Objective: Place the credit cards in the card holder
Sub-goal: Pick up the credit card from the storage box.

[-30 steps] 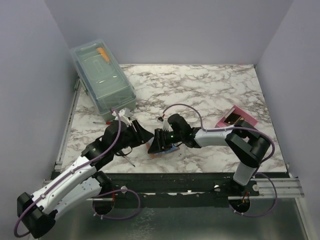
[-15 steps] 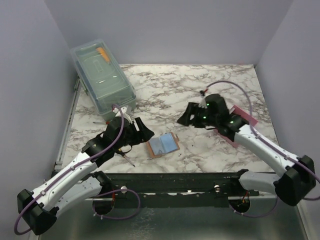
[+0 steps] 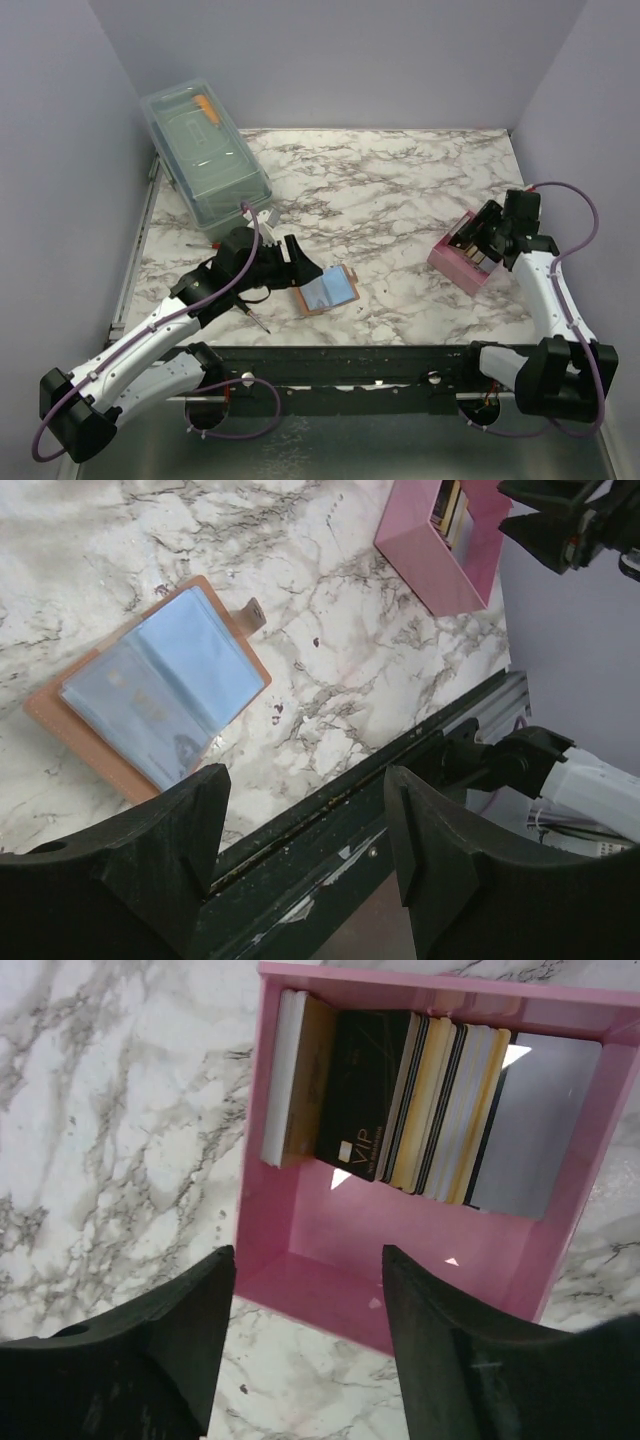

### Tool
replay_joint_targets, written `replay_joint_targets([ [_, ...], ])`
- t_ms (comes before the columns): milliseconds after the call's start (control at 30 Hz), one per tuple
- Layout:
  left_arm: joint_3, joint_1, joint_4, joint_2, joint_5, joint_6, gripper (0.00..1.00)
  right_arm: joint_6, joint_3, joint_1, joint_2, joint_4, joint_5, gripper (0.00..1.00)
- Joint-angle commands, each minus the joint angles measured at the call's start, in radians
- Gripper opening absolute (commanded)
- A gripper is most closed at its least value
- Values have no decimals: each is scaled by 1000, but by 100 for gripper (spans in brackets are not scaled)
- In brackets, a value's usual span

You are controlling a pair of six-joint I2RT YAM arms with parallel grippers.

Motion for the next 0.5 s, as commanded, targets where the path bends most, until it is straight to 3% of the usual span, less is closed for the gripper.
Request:
replay_joint_targets([
  [0,8,2,26,-18,87,27,69,-9,-22,-55,77,106,-107,57],
  [100,-3,2,26,-25,96,27,69,2,-32,-63,121,214,-175,55],
  [200,-10,2,25,-28,101,27,69,28,-36,-88,170,287,-246,62],
  [467,-8,1,26,-29,103,21,69,132,-147,-184,207,516,-444,63],
])
